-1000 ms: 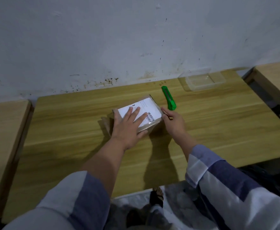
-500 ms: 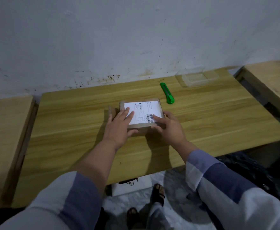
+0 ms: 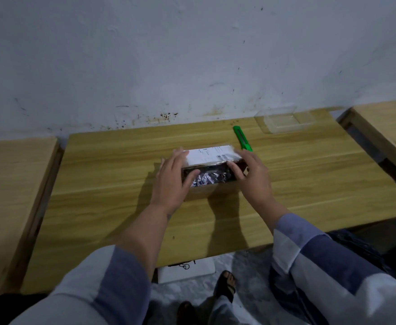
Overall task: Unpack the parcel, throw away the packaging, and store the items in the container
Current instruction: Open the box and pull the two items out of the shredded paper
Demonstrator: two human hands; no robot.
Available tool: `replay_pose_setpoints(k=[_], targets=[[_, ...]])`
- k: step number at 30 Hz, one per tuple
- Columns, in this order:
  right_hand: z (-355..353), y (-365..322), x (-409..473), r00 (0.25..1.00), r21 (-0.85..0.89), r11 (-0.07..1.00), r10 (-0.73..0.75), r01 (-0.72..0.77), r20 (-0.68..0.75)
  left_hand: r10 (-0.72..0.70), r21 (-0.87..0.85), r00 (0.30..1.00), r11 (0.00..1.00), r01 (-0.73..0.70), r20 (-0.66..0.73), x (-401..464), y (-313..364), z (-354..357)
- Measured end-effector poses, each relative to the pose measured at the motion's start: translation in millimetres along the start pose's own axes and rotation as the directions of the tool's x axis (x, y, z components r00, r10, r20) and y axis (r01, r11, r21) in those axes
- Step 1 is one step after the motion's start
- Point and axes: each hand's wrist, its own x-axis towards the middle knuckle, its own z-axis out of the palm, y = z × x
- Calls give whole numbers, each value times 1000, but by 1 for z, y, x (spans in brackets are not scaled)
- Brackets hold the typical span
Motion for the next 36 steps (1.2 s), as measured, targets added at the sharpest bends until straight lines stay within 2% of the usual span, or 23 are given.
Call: replay_pose_setpoints(k=[3,6,13,16,20,26,29,31,34,36], targets=[[3,-14,6,989,191,977,118,-100,-88,-136,-205,990,971,126,-34,-1,8,-3],[1,-28,18,978,305,939,194,-161,-80,-206,-273,974,946,174,-94,10,22,-7],[-2,-41,74,984,152,980,144,-128,-104,-241,-217,950,956,197,-200,54,27,-21],[-2,-35,107,992,89,994,78,-69,-97,-248,-148,939,965,218,-237,73,24,-29],[4,-25,145,998,6,998,68,-68,-6,-253,-44,937,967,250,-241,101,21,-32],[9,-12,176,987,-49,996,80,-74,137,-326,-5,926,944,331,-190,127,14,-27],[8,-8,179,980,-50,998,58,-49,191,-322,50,927,940,336,-191,131,13,-28],[6,-7,179,985,-76,997,16,-3,170,-294,64,929,947,315,-224,132,16,-31],[-1,-15,173,989,-202,974,-83,106,122,-148,131,939,972,197,-309,134,25,-36],[-6,-25,165,977,-284,936,-192,210,91,-43,169,947,980,101,-318,132,34,-40]])
